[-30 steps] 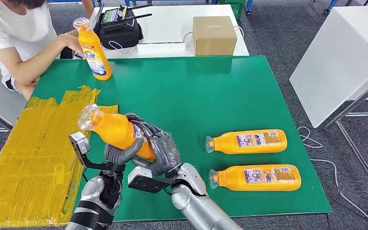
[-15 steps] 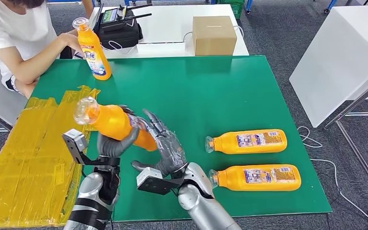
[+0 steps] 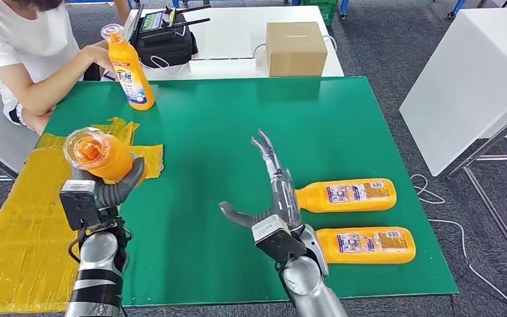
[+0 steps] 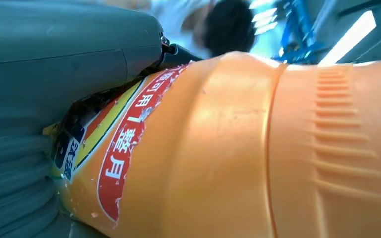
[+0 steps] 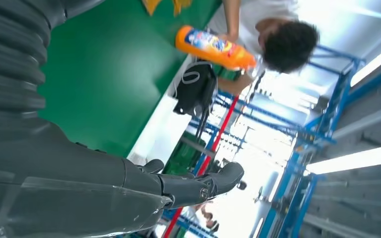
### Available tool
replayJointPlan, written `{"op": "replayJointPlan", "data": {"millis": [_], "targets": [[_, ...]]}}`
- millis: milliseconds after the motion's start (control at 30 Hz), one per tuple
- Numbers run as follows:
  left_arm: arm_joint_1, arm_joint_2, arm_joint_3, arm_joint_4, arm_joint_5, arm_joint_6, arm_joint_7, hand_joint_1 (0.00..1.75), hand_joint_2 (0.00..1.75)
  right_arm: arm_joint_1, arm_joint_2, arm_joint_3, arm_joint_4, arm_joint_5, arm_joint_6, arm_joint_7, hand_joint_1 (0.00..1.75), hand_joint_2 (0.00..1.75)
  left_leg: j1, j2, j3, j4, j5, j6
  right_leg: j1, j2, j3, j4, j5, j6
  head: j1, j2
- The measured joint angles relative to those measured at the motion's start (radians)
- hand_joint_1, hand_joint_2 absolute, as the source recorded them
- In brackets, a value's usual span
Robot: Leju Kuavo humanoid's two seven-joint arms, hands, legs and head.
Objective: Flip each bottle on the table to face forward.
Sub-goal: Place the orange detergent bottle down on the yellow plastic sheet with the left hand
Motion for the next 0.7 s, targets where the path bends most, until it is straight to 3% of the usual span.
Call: {"op": "replayJointPlan", "data": {"millis": [267,400,500,567,633,700], "targets": [[-0.008,0.004,0.031,0.002,-0.117,0.081,0.005,1.75,1.75,0.025,-0.012,-0.034,-0.060,-0.004,-0.002,0.000,0.00,1.75,0.000,0.000,0.000,0.000,0.000,0.000,0.000,0.000,0.000,0.000,0.000,0.000,0.000,0.000],[-0.041,0.018,0.032,0.061,-0.446,0.250,0.087,1.75,1.75,0.030,-0.021,-0.046,-0.078,-0.018,-0.019,-0.008,0.00,1.75,0.000,0.000,0.000,0.000,0.000,0.000,0.000,0.000,0.000,0.000,0.000,0.000,0.000,0.000],[-0.076,0.045,0.032,0.142,-0.901,0.346,0.255,1.75,1.75,0.031,-0.037,-0.054,-0.096,-0.026,-0.040,-0.017,0.00,1.75,0.000,0.000,0.000,0.000,0.000,0.000,0.000,0.000,0.000,0.000,0.000,0.000,0.000,0.000],[-0.093,0.087,0.001,0.197,-1.138,0.359,0.435,1.75,1.75,0.029,-0.054,-0.061,-0.107,-0.028,-0.055,-0.020,0.00,1.75,0.000,0.001,0.001,0.000,0.000,0.000,0.000,0.001,0.000,0.000,0.000,0.000,0.000,0.000],[-0.110,0.149,-0.068,0.258,-1.199,0.361,0.605,1.75,1.75,0.025,-0.075,-0.068,-0.115,-0.034,-0.068,-0.020,0.00,1.75,0.000,0.002,0.001,0.000,0.000,0.000,0.000,0.002,0.000,0.000,0.001,0.000,0.000,0.000],[-0.127,0.204,-0.136,0.318,-1.179,0.362,0.696,1.75,1.75,0.022,-0.095,-0.072,-0.120,-0.049,-0.083,-0.018,0.00,1.75,0.000,0.002,0.001,0.000,0.000,0.000,0.000,0.003,-0.001,0.000,0.001,0.000,0.000,0.000]]}}
